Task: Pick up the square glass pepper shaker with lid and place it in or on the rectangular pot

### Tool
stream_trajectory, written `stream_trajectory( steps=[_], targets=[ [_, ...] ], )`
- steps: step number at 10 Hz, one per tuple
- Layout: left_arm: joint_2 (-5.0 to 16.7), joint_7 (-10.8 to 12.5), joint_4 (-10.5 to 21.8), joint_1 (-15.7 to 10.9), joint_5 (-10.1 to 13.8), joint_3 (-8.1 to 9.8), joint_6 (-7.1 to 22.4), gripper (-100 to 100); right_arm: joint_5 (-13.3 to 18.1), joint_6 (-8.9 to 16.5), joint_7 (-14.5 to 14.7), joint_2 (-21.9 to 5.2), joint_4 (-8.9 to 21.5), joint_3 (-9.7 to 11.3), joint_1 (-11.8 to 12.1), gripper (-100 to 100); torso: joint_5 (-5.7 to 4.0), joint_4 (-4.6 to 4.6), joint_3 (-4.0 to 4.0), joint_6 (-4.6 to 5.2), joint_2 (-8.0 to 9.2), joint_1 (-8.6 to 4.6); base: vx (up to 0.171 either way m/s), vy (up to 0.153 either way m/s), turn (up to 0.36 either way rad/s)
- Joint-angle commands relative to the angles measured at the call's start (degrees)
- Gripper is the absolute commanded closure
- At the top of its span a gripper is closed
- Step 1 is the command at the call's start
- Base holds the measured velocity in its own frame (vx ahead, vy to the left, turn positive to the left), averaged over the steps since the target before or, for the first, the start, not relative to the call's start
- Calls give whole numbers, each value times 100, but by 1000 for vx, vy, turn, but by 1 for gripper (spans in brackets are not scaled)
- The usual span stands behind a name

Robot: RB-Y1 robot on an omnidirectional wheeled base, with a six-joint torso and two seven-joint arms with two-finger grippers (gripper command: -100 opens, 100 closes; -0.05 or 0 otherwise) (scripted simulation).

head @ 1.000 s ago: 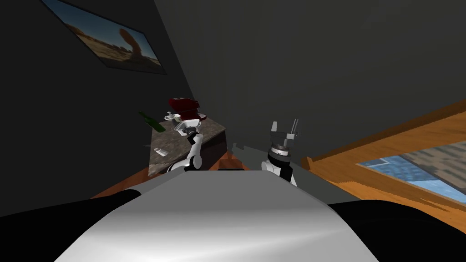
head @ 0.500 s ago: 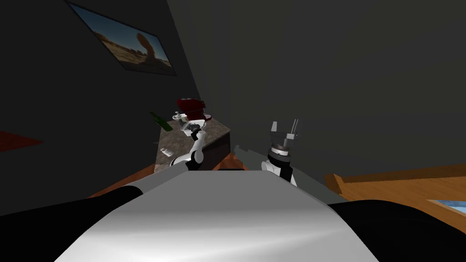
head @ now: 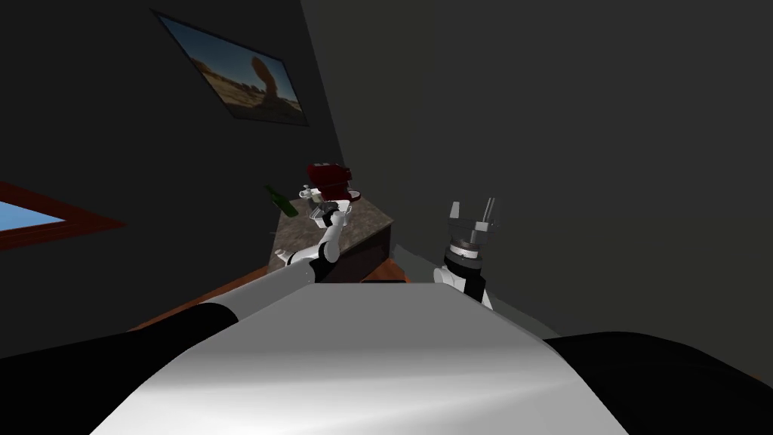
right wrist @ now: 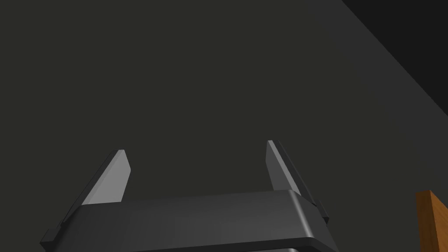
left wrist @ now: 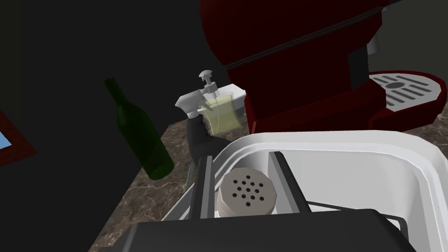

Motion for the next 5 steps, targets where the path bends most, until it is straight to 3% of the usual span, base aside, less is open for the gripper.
stream_trajectory(
  steps=[1,4,5],
  targets=[
    [-78,-164,-26,-156,41,101,191,100,0,0,0,0,0,0,0,0,0,0,0,0,0,0,120,48,116],
    [-39,-157,88,-251,35,91,214,100,0,0,0,0,0,0,-1,0,-3,5,13,3,23,-9,74,33,63],
    [-28,-124,115,-265,31,82,201,-100,0,0,0,0,0,1,-1,0,-3,6,22,3,41,-17,8,4,-2]
  ],
)
